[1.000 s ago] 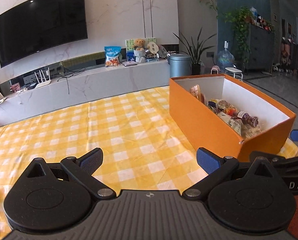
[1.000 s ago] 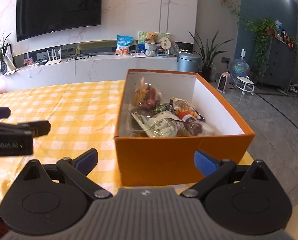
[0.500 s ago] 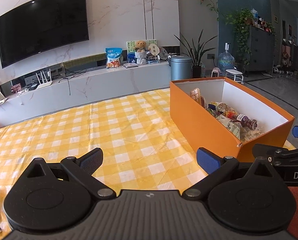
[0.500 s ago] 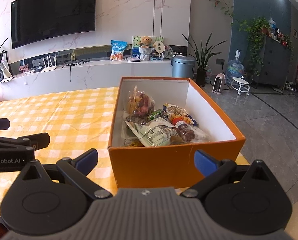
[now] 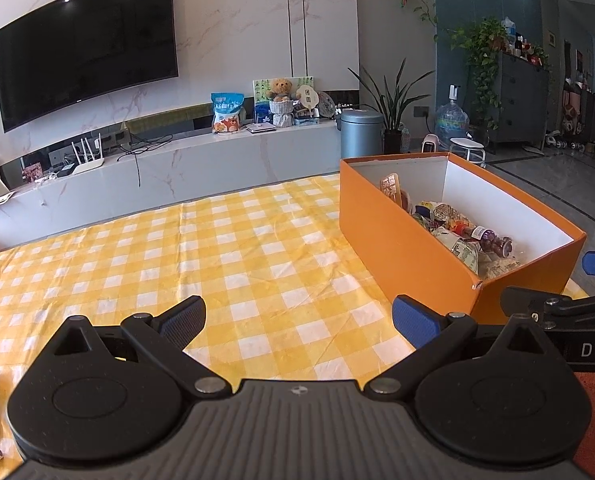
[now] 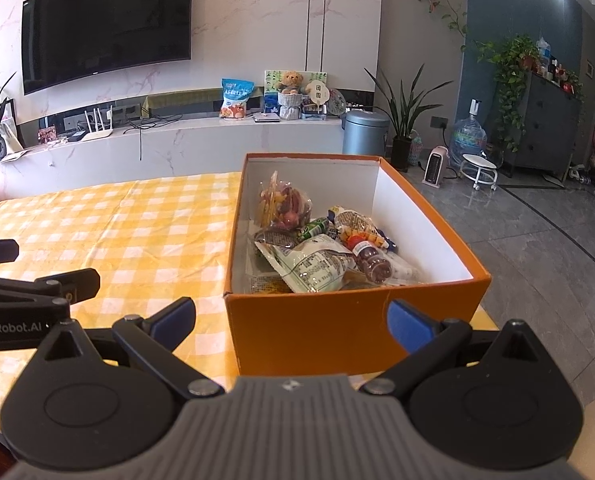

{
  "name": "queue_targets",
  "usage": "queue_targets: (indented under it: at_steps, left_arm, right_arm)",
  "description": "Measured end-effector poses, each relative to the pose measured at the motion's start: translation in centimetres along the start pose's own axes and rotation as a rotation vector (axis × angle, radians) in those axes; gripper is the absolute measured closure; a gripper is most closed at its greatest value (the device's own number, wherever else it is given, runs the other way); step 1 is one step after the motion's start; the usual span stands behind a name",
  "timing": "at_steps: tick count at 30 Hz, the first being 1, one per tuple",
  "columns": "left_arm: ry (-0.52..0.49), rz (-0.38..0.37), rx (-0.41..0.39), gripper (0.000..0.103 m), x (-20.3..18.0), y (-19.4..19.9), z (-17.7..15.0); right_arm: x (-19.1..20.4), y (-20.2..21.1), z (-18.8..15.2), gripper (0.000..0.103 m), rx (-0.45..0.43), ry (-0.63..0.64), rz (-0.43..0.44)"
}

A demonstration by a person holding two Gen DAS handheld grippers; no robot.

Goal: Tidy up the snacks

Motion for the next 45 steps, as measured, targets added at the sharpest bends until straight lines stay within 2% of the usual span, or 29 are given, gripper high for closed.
queue_targets:
  at_steps: [45]
  left_arm:
    - [0.039,0.005,0.026,0.0,0.38,0.07,-0.62]
  right_arm:
    - [0.89,0.31,-0.24,0.003,0.003,0.021,0.001]
Point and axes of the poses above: each gripper's, at about its wrist camera, not at the fingertips, and y roughly against the way its jaws point, x to its left, z to its top, the point moved 1 cm from there along -y, roughly the way its jaws point, and after that the axes turned 9 degrees about y, right-handed, at the moved point
